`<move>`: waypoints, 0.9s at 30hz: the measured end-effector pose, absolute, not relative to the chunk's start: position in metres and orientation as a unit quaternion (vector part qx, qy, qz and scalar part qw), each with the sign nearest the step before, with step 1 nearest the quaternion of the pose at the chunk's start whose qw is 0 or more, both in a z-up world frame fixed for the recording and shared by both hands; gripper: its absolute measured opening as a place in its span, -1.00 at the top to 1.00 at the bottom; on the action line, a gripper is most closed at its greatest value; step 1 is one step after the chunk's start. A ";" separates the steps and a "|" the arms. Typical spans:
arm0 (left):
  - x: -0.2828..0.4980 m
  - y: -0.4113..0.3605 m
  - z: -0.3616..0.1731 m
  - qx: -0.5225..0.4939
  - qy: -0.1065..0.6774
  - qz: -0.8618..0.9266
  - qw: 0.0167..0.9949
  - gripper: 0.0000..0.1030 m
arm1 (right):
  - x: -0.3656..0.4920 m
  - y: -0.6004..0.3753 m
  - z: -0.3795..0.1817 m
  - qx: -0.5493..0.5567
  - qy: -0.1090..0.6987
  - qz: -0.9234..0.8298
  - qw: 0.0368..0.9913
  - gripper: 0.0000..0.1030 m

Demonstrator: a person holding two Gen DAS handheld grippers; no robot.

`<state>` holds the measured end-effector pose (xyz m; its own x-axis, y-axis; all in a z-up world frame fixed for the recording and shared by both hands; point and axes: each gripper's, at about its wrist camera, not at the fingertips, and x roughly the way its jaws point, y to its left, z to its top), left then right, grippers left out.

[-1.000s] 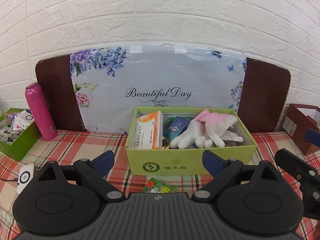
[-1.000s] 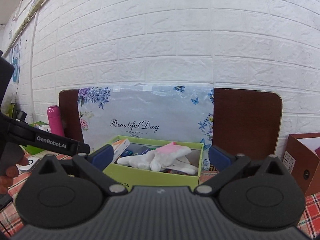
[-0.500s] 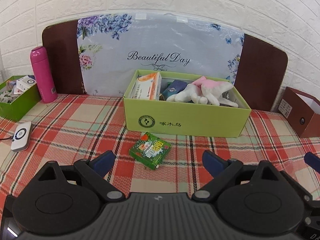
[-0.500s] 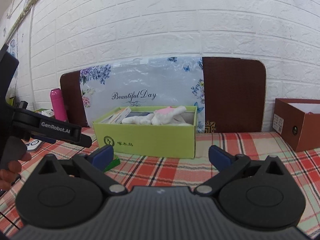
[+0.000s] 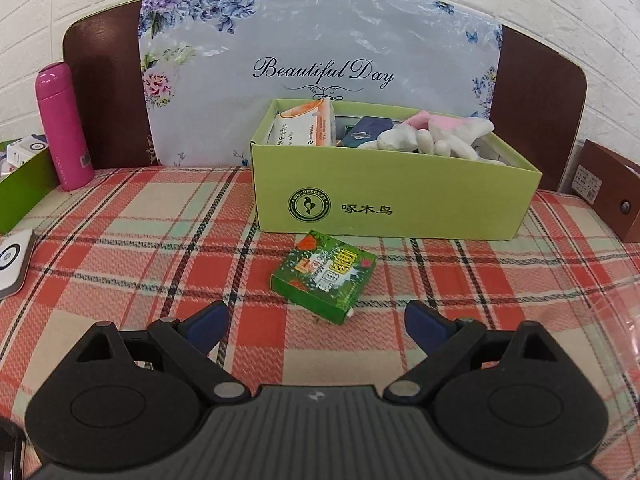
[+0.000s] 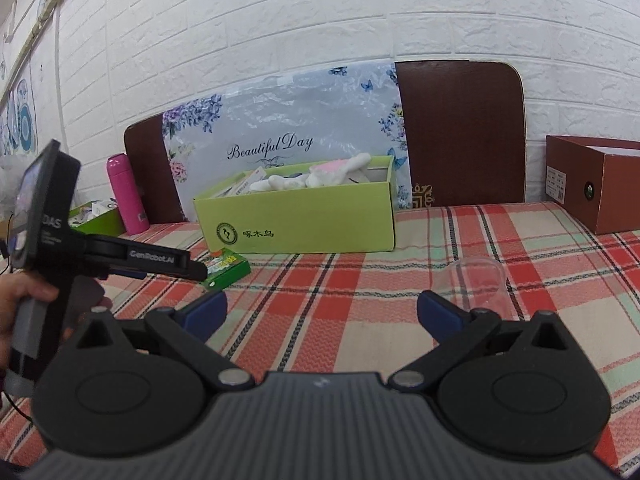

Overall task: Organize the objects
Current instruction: 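Grasp the clear plastic cup with the right tool while the left tool grasps the green candy box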

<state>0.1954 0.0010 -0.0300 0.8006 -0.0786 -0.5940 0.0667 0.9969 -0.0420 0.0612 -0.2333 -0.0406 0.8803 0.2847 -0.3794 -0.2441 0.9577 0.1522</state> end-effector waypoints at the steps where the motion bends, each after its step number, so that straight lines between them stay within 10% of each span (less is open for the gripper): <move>1: 0.203 0.001 -0.032 -0.004 0.311 -0.041 0.949 -0.90 | 0.060 -0.234 -0.040 0.051 0.203 0.137 0.968 -1.00; 10: 0.258 -0.018 -0.056 0.071 0.334 -0.078 0.937 -0.87 | 0.054 -0.242 -0.042 0.050 0.211 0.121 0.969 -1.00; 13: 0.262 -0.008 -0.058 0.026 0.345 -0.099 0.933 -0.41 | 0.054 -0.250 -0.042 0.045 0.210 0.114 0.970 -1.00; 27: 0.173 -0.028 -0.057 0.019 0.368 -0.067 0.927 -0.38 | 0.114 -0.297 -0.075 -0.031 0.273 0.046 0.960 -0.70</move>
